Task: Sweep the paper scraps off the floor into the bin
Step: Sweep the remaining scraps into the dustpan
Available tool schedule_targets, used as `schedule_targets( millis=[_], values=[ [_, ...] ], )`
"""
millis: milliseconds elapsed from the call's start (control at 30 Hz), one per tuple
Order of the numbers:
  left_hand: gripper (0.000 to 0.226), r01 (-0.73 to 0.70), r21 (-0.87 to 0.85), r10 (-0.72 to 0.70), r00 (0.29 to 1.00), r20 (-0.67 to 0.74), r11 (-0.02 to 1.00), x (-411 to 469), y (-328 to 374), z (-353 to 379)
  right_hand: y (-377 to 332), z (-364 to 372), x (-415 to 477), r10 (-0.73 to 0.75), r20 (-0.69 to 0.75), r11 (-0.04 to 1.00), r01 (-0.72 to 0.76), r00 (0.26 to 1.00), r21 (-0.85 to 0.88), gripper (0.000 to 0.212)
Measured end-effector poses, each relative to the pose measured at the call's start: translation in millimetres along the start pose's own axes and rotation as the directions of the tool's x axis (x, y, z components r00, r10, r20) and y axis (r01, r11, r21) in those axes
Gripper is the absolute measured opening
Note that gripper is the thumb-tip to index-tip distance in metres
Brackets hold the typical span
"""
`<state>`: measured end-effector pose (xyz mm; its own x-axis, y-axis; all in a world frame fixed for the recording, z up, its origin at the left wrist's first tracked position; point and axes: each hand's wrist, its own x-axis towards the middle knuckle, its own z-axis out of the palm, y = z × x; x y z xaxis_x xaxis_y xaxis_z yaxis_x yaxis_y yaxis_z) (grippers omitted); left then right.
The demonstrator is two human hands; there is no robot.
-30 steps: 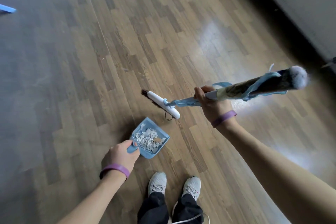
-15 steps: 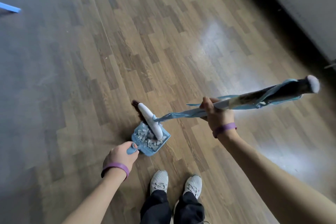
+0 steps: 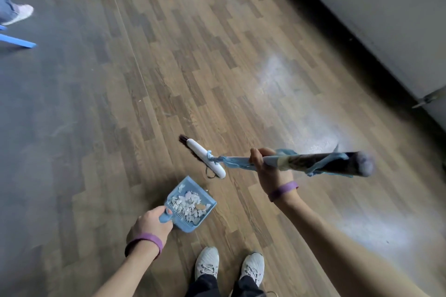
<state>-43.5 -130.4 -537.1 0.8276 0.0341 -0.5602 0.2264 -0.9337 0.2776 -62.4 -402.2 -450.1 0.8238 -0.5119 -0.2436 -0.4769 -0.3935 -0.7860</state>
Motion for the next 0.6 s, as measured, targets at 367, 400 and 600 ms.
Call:
schedule_targets(
  millis=[367,400,600],
  values=[
    [0.016,0.006,0.005,-0.006,0.999,-0.043,1.000,9.5,-18.4,22.7,51.1,71.6,-12.2,0.165,0.196,0.986,-0.158,0.967,-0.052,0.026],
    [0.016,0.007,0.003,-0.007,0.999,-0.042,1.000,7.8,-18.8,23.7,46.3,67.5,-12.8,0.134,0.136,0.990,-0.126,0.982,-0.069,0.034],
    [0.015,0.065,-0.022,-0.065,0.998,-0.005,0.998,-4.9,-29.7,19.3,29.9,36.1,-12.5,0.159,-0.025,0.980,-0.155,0.987,0.125,0.035]
  ],
)
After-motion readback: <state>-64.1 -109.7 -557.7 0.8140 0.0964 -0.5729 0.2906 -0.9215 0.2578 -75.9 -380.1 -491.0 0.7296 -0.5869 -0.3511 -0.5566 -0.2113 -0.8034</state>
